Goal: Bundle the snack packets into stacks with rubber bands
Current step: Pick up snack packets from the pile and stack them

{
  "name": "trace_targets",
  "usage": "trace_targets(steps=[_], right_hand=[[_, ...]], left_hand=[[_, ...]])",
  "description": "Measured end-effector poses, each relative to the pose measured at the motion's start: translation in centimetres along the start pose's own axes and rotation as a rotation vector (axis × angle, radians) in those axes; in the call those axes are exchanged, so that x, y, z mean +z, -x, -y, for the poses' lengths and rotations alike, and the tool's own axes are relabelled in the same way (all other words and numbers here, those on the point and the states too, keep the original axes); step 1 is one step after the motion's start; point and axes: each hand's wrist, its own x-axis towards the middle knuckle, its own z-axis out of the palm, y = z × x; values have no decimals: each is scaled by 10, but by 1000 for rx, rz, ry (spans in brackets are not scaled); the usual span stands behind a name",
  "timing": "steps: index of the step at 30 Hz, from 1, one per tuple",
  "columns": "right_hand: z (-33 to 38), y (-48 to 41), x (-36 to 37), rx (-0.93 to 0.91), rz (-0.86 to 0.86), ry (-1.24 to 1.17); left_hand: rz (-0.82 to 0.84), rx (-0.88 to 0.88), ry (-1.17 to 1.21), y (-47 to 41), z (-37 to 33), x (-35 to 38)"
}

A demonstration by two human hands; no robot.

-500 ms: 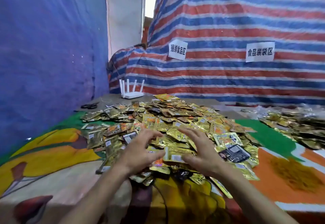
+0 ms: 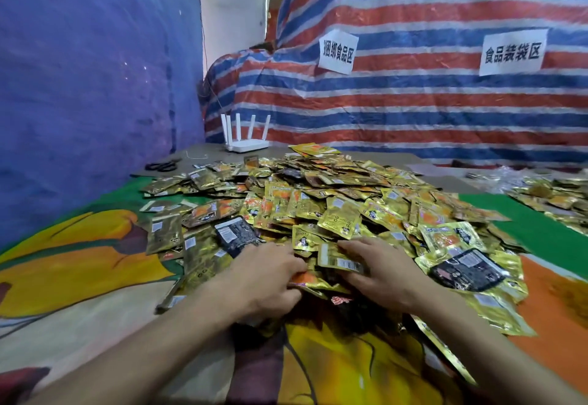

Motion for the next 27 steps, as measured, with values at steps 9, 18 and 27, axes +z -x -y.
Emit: trace_targets(steps=[9,18,27], right_hand=[[-29,15,2,-81,0,-60],[-33,22,-13,-76,-220,-178],[-25,-10,-45,85,-579,-897]], left_hand=[[-32,-39,579,-10,36,-32],[-495,-312,1585,-40,78,-41],[-558,-492,1978,-61,70,8]])
